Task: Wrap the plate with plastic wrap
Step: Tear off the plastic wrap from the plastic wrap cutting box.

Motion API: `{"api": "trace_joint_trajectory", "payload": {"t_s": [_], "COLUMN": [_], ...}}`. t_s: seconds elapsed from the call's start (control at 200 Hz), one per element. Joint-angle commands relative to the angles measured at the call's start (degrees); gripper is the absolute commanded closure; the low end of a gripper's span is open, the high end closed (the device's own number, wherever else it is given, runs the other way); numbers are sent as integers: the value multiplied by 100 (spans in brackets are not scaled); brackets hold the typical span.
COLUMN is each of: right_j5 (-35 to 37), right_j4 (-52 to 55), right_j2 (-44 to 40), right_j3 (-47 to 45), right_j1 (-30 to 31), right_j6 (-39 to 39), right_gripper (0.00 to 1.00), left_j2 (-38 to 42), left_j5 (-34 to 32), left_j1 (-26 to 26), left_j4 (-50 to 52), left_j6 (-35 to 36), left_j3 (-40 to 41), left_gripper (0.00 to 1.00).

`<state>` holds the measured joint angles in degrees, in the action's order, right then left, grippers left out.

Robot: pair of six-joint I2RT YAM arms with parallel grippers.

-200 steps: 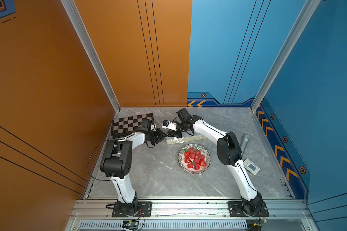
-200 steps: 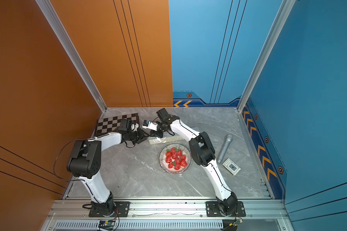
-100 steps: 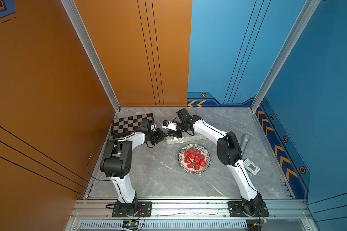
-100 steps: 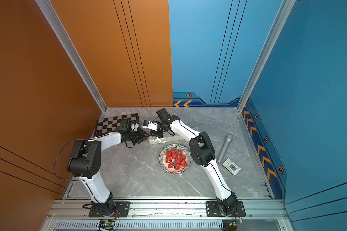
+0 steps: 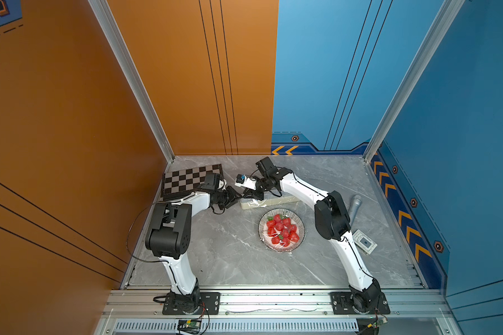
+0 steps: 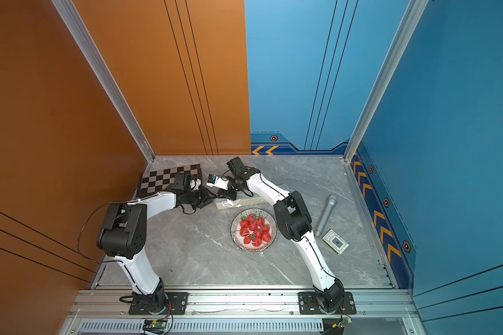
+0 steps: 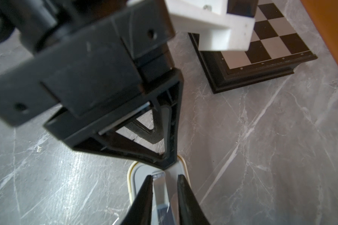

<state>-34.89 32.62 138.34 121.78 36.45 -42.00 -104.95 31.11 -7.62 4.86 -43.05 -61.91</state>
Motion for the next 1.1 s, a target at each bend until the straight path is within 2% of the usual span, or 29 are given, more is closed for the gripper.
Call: {"api": "trace_joint_trajectory", "payload": {"t_s": [0.0, 0.761, 1.091], "right_j5": [-53, -15, -7], "right_j4": [236, 271, 271], "right_j2": [105, 171, 128], "right_j3": [92, 94, 92], "right_j1": [7, 16, -2], "right_j6": [16, -1, 21], "right_gripper": [75, 76, 84], "left_j2": [-126, -123, -151], "left_j5": [-130, -141, -167], "left_j1": [-29, -38, -38], "left_j4": [146, 146, 146], "left_j6": [86, 86, 95], "left_j3": [109, 111, 126], "left_gripper": [63, 63, 63]}}
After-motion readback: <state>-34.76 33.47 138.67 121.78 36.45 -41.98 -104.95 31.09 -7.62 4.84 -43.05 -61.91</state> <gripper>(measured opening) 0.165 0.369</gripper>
